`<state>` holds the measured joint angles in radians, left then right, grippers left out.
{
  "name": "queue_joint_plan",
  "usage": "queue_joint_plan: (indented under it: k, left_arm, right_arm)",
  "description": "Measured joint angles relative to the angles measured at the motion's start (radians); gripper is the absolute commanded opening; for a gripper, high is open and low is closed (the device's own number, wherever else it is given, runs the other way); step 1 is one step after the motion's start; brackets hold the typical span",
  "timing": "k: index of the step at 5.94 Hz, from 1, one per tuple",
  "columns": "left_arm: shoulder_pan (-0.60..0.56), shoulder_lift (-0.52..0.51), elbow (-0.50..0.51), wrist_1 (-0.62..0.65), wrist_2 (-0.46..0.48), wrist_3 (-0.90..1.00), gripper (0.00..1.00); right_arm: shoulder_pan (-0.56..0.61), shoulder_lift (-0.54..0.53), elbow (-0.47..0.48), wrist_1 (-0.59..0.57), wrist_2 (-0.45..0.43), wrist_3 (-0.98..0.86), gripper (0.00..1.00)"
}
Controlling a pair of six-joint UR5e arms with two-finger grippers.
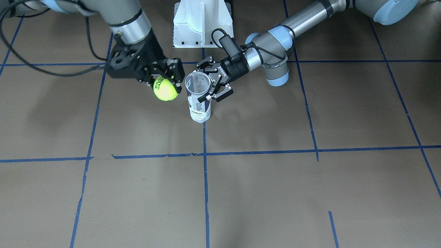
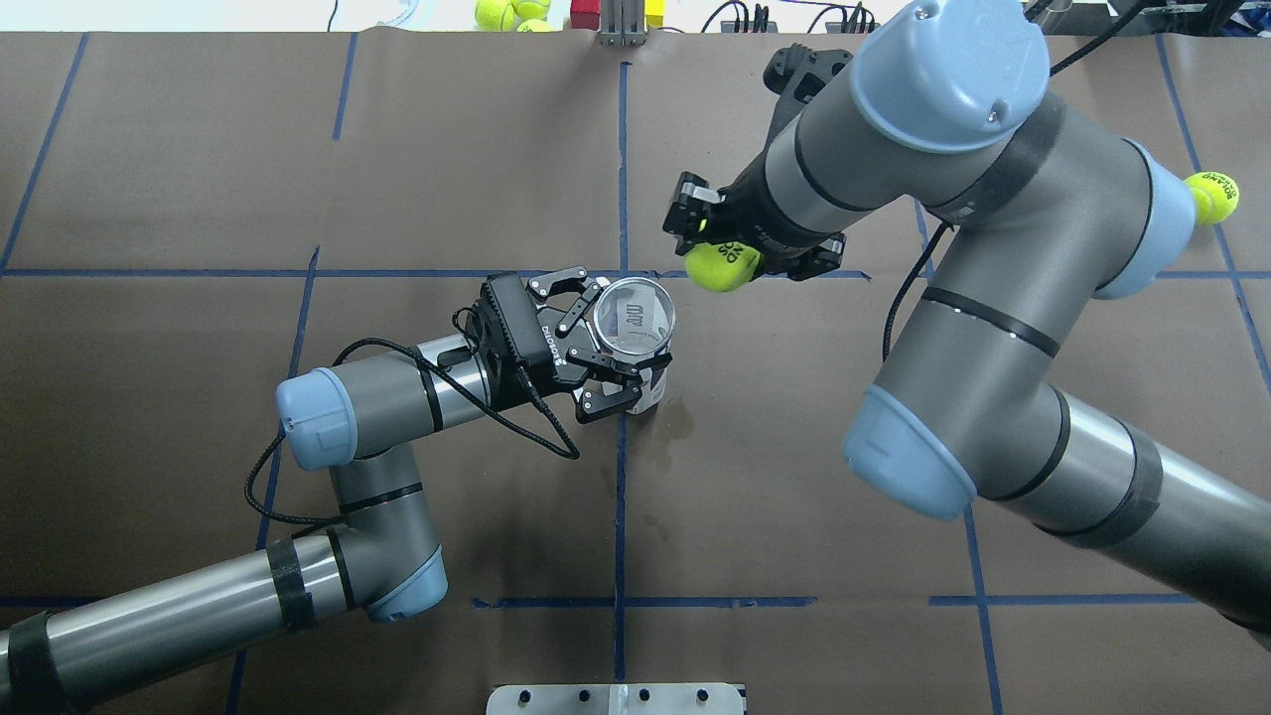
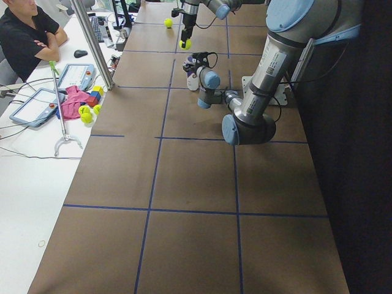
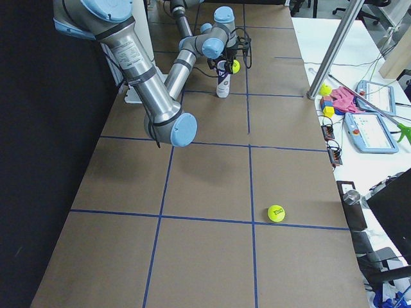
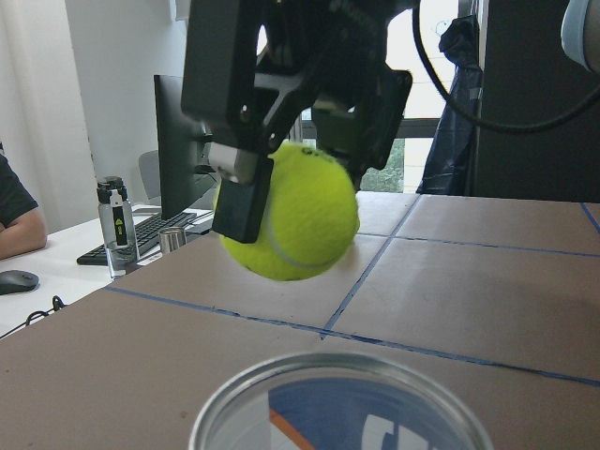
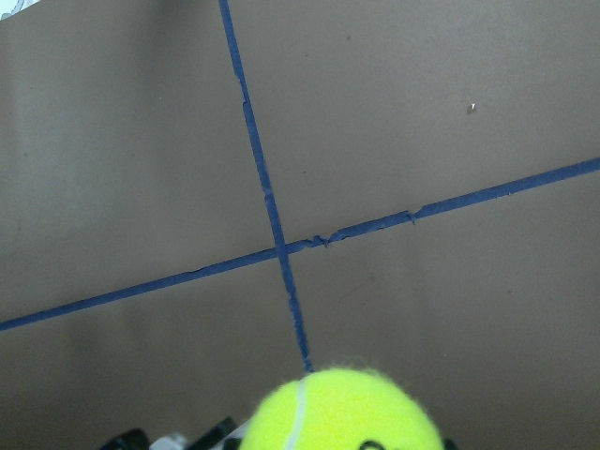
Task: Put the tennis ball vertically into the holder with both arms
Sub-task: 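Carry the ball with the right gripper over the can's open top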
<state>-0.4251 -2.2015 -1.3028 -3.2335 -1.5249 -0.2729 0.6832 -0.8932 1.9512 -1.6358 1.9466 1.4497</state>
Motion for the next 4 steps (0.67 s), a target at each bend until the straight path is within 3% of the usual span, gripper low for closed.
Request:
queue_joint_plan:
  k: [4]
  left_arm:
    - [0.006,0.009,0.005,0.000,0.000,-0.056,0.84]
  right_arm:
    - [-0.101,0.056,0.013,-0.068,-0.123,0.043,0.04]
